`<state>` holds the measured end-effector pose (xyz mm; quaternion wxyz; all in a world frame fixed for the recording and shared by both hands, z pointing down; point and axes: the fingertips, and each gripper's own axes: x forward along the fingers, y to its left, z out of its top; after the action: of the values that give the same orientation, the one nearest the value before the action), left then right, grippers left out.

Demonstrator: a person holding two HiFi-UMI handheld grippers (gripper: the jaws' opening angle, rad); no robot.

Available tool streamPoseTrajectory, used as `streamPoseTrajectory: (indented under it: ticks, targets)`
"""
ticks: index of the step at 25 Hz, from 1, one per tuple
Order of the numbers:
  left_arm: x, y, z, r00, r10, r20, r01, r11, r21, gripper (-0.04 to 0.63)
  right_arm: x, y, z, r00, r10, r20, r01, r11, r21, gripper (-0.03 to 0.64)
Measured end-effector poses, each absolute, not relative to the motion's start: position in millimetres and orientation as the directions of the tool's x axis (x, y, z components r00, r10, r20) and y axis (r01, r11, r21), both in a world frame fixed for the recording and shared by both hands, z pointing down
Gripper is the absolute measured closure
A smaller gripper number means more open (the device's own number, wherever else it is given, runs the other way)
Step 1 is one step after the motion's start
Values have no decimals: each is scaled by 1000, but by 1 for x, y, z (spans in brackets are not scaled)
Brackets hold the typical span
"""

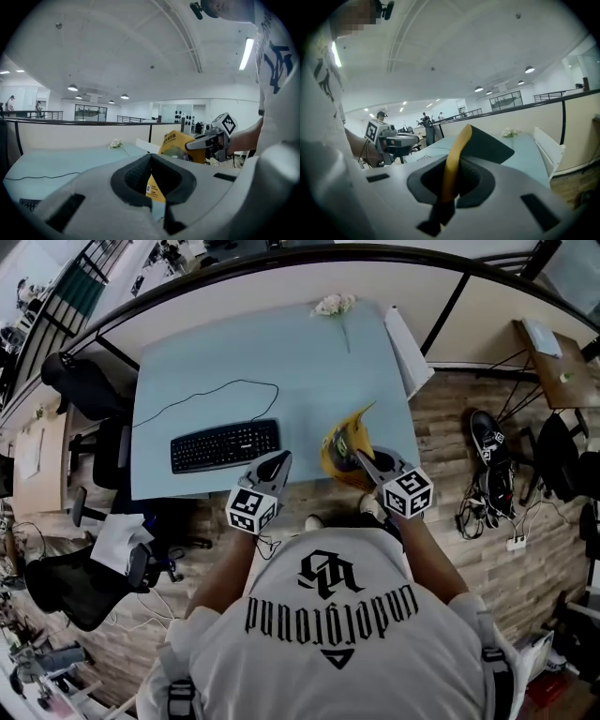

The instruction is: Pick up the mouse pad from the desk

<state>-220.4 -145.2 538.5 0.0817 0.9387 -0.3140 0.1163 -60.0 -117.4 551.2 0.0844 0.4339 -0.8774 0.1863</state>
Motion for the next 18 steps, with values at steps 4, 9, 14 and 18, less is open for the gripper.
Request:
streamPoseTrajectory:
  ticks: [4, 9, 14, 18]
  targets:
    - [-229, -142, 540, 786, -558, 267, -596, -798, 89, 588, -65, -110, 544, -595, -751, 287, -803, 539, -254, 594]
    - [-227, -131, 540, 790, -553, 266, -590, -803, 86, 588, -61, -96, 537, -589, -758, 281, -808, 542, -231, 594]
    - [-216, -119, 538, 787, -560, 260, -599, -794, 104, 588, -51, -81, 535, -601, -748, 283, -799, 560, -218, 594]
    - [-198, -104, 531, 787, -562, 255, -601, -792, 106, 588, -37, -63, 528, -613, -738, 282, -790, 576, -211, 594]
